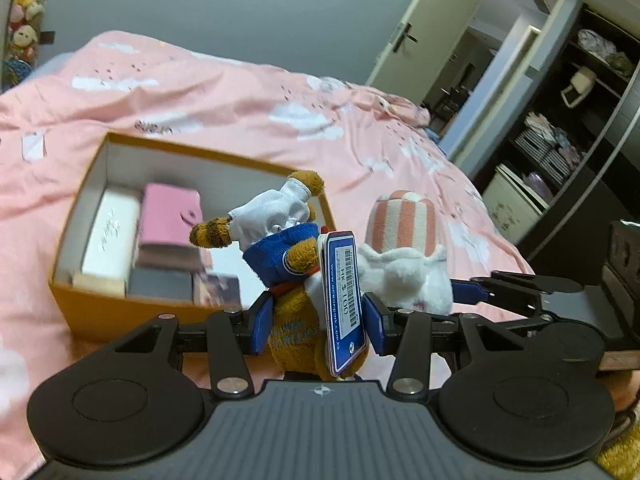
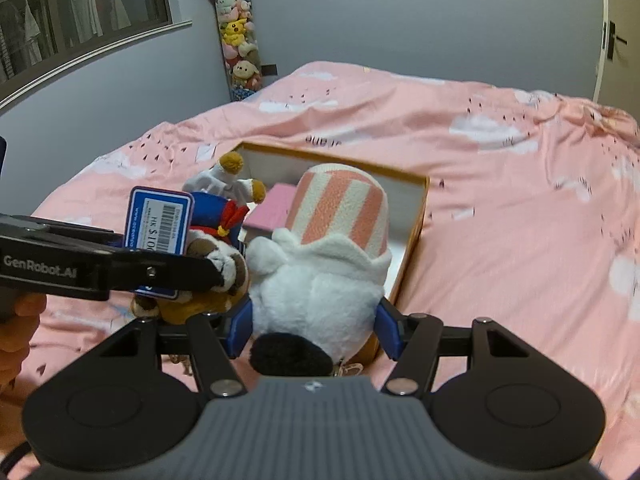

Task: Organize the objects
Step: 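Carry both plush keychains over the orange box with both grippers, then lower both plush keychains into the box and open both grippers, then move both grippers to the orange ball and yellow tape measure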

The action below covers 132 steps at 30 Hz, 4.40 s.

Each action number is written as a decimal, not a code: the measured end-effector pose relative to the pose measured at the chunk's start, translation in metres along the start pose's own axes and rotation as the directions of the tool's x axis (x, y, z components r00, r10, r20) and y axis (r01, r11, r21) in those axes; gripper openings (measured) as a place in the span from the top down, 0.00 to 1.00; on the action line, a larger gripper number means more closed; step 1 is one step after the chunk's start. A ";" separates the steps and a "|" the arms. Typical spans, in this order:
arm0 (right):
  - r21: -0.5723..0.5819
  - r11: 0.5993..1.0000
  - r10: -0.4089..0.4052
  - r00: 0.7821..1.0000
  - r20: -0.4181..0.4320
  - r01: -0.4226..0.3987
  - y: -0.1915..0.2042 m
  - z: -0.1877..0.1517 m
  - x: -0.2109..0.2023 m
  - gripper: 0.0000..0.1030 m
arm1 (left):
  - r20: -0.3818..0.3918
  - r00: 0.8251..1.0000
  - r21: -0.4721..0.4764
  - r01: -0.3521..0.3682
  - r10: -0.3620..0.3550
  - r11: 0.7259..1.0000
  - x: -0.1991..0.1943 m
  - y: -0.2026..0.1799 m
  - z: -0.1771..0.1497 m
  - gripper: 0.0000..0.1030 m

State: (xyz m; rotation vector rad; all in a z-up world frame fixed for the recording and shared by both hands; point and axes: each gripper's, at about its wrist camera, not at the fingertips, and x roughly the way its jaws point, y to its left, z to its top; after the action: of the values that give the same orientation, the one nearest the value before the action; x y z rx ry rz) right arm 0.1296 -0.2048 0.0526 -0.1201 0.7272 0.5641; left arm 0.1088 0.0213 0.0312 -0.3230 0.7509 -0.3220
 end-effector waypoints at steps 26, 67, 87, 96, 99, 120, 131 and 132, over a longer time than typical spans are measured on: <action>-0.140 0.990 -0.045 0.968 -0.247 0.010 -0.043 0.083 0.172 0.39 | -0.140 0.989 0.147 -0.032 0.053 0.989 0.130 0.054 0.069 0.48; -0.263 0.963 -0.118 0.960 -0.253 0.049 -0.046 0.086 0.209 0.80 | -0.259 0.954 0.253 -0.081 0.148 0.964 0.168 0.064 0.070 0.67; -0.194 0.980 -0.074 0.979 -0.190 0.037 -0.043 0.086 0.178 0.80 | -0.191 0.969 0.262 -0.103 0.157 0.959 0.143 0.044 0.068 0.71; -0.104 0.995 -0.016 0.999 -0.038 0.012 -0.019 0.051 0.082 0.78 | -0.086 0.995 0.281 -0.021 0.047 0.960 0.053 0.006 0.037 0.71; -0.052 0.999 -0.017 0.998 -0.054 0.014 -0.014 0.023 0.063 0.78 | -0.149 0.989 0.283 0.023 0.020 0.959 0.044 -0.004 0.012 0.71; 0.328 0.932 -0.026 0.930 -0.367 0.156 -0.040 -0.133 0.041 0.65 | -0.582 0.811 0.130 0.162 -0.056 0.978 0.112 -0.018 -0.119 0.50; 0.416 0.898 0.046 0.911 -0.410 0.142 -0.043 -0.151 0.063 0.59 | -0.634 0.770 0.095 0.166 -0.069 0.982 0.140 -0.017 -0.137 0.40; 0.415 0.899 0.046 0.910 -0.412 0.142 -0.043 -0.152 0.064 0.59 | -0.638 0.766 0.087 0.173 -0.078 0.981 0.142 -0.016 -0.138 0.41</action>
State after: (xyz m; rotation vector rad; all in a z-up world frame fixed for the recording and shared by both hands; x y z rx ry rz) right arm 0.1004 -0.2574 -0.1071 0.1692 1.2490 0.3127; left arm 0.1059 -0.0729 -0.1433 -0.1208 1.3729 -0.6277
